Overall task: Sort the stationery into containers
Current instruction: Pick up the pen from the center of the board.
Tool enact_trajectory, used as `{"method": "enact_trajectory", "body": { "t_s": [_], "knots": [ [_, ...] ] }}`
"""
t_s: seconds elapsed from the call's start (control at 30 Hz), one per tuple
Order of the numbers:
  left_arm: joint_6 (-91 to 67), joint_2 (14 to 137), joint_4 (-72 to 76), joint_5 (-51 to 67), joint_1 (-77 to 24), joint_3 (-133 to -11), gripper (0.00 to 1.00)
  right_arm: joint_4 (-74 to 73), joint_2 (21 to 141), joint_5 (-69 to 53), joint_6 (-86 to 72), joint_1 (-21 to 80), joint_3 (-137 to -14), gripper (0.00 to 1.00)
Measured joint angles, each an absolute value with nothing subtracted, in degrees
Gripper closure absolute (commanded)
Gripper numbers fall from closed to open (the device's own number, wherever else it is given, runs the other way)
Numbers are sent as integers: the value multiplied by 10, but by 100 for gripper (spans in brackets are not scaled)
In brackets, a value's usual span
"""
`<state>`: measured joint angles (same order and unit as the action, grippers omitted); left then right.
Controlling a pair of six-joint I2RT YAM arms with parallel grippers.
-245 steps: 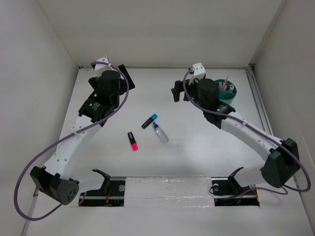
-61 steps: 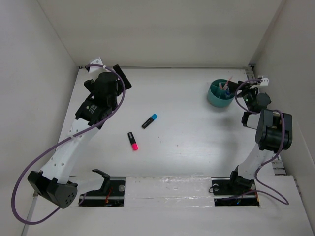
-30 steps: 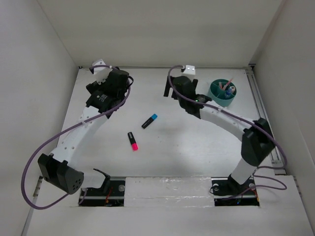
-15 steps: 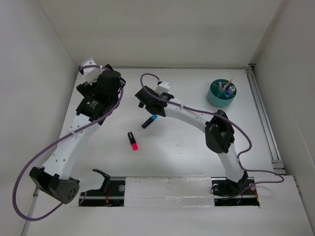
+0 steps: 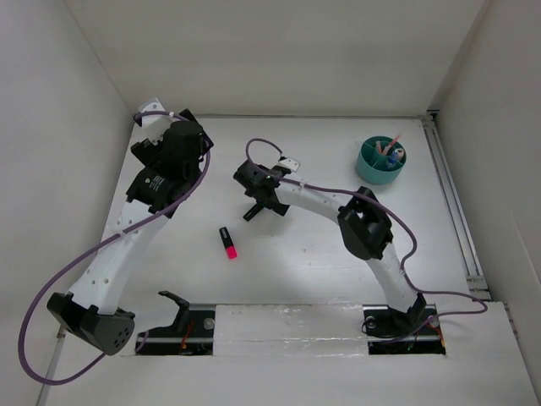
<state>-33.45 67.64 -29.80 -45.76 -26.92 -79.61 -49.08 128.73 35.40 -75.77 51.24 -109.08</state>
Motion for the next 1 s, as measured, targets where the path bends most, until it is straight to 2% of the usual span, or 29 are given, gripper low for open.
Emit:
{"method": "enact_trajectory", "body": {
  "t_s": [0.27, 0.37, 0.5, 0.63, 0.77, 1.0],
  "knots": [
    [-332, 676, -294, -446, -269, -796, 0, -489, 1324, 330, -770, 512, -1101, 11],
    [-330, 676, -293, -441, -269, -795, 0, -488, 1326, 325, -774, 513, -1108, 17],
    [-329, 676, -293, -438, -269, -795, 0, -488, 1333, 322, -781, 514, -1118, 32],
    [-328, 673, -291, -437, -269, -795, 0, -488, 1339, 322, -783, 515, -1124, 34],
    [-328, 668, -287, -436, -269, -795, 0, -489, 1340, 321, -783, 515, -1125, 42],
    [-328, 668, -285, -436, -269, -795, 0, -488, 1343, 320, -785, 515, -1125, 69]
  ]
}}
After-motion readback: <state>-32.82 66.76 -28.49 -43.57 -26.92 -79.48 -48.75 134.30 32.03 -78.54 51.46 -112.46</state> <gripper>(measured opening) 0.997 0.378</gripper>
